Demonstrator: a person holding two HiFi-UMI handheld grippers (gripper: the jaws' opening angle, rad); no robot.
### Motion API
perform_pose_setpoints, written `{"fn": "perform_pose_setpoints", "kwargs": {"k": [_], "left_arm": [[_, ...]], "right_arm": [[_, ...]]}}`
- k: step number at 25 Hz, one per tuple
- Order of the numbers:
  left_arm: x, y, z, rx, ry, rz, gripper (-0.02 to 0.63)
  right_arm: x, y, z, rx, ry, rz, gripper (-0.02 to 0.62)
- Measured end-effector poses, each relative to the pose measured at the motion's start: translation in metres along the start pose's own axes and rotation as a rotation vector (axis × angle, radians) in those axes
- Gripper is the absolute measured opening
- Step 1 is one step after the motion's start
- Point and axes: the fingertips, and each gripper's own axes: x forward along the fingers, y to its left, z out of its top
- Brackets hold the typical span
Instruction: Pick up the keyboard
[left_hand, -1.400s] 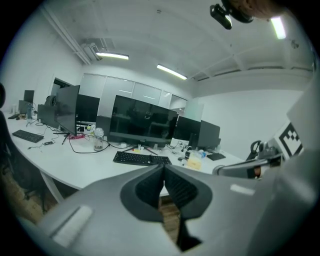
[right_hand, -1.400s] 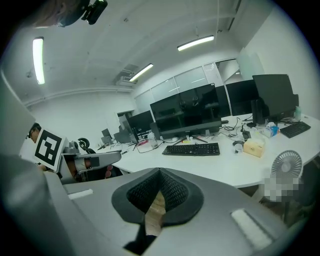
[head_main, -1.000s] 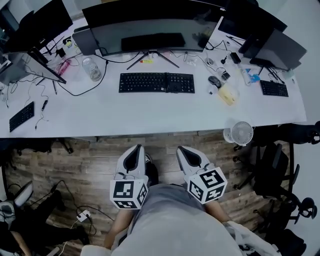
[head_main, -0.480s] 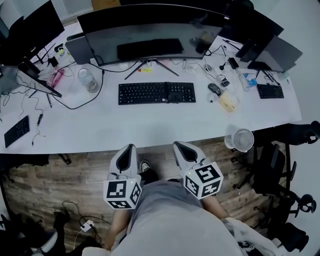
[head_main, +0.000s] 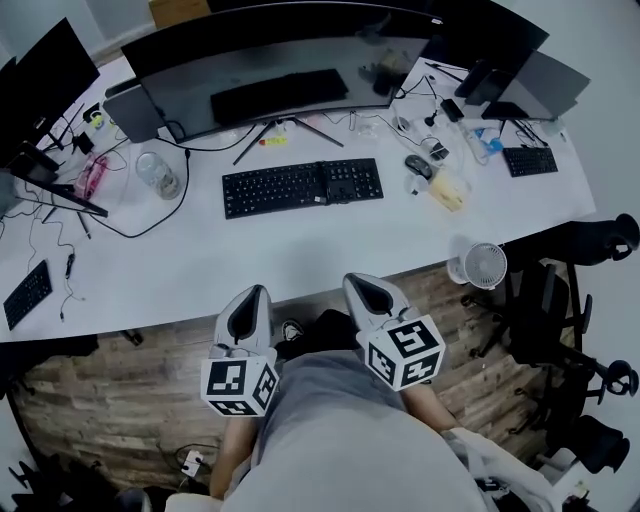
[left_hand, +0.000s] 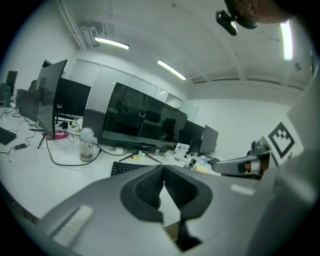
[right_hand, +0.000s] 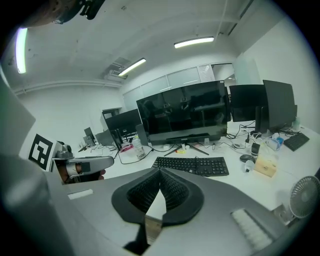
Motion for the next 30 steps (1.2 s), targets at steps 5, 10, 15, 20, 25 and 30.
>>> {"fn": "perform_pose_setpoints", "kwargs": {"k": [5,10,15,20,25,30], "left_arm": [[0.01,0.0,-0.002,-0.001,0.017,-0.018,0.0],[0.025,-0.001,0.001,0.038,0.029,-0.013,0.0],[0.048,-0.006,0.009,0.108,0.05,-0.01,0.0],[0.075,-0.009,0.017,0.171,0.066,-0.009,0.0],[0.101,-0.012,0.028,0.192,0.066,-0.009,0.0],[0.127,-0.011,0.039,0.197,0.06,0.009,0.0]], "right_arm": [[0.006,-0.011,0.002,0.004,-0.001,-0.017,-0.005],[0.017,-0.025,0.006,0.017,-0.004,-0.016,-0.005],[0.032,-0.039,0.014,0.035,0.003,-0.003,-0.005],[0.049,-0.054,0.02,0.044,0.015,0.01,-0.005],[0.066,-0.072,0.033,0.046,0.009,0.026,-0.005],[0.083,-0.092,0.045,0.044,0.007,0.048,-0.005]]}}
